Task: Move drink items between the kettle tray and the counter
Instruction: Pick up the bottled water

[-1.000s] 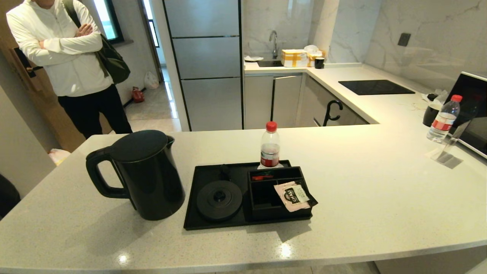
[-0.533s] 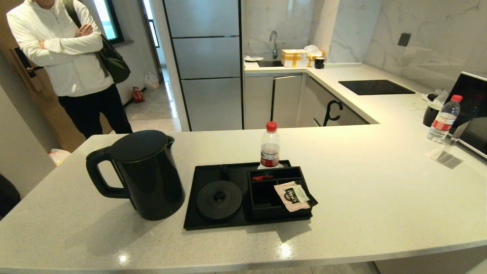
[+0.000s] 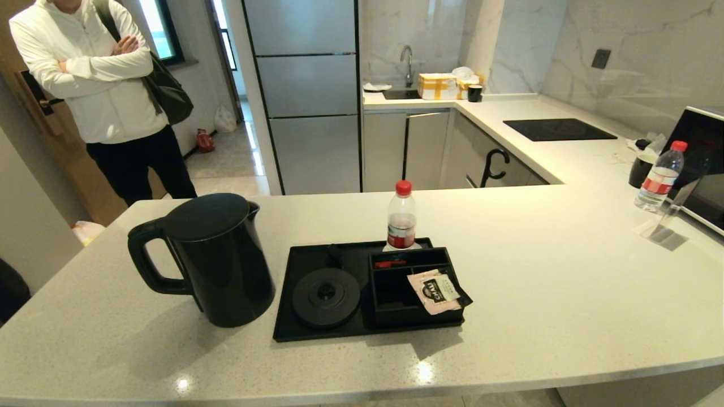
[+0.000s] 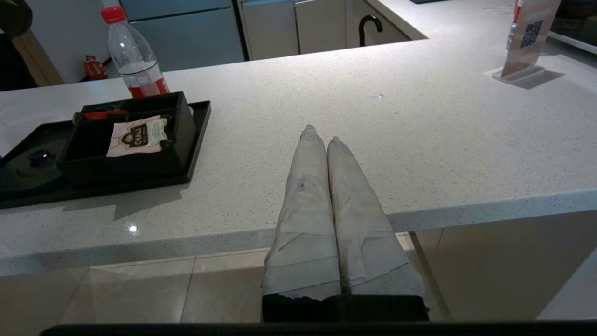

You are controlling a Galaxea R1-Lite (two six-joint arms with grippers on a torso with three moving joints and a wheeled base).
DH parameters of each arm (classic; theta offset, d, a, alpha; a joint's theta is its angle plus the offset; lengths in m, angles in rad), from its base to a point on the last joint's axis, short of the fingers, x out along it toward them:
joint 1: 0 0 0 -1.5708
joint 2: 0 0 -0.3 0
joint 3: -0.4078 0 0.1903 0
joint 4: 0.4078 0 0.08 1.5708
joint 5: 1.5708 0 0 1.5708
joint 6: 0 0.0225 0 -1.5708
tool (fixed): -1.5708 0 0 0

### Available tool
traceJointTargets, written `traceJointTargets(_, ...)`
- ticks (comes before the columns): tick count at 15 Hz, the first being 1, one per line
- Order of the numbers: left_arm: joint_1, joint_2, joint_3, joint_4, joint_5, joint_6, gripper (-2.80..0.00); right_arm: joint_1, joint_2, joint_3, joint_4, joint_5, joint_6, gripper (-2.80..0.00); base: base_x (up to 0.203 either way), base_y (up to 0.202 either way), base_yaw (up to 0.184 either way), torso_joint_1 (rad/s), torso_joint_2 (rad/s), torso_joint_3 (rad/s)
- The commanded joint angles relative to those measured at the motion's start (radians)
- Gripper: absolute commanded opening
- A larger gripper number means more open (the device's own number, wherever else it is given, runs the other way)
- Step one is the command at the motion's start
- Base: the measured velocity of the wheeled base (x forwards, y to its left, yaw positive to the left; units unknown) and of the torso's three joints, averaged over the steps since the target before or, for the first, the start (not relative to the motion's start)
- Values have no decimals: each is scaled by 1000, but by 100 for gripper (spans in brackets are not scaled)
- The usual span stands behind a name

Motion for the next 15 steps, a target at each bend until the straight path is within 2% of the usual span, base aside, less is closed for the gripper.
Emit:
traceJointTargets(1,0,0,40,-1,0,0,-280,0,2,32,-1,0,0,-280,0,0,0,0,0,0)
traceJointTargets(15,0,0,40,-7,0,-17,-280,0,2,32,-1,0,0,-280,0,0,0,0,0,0)
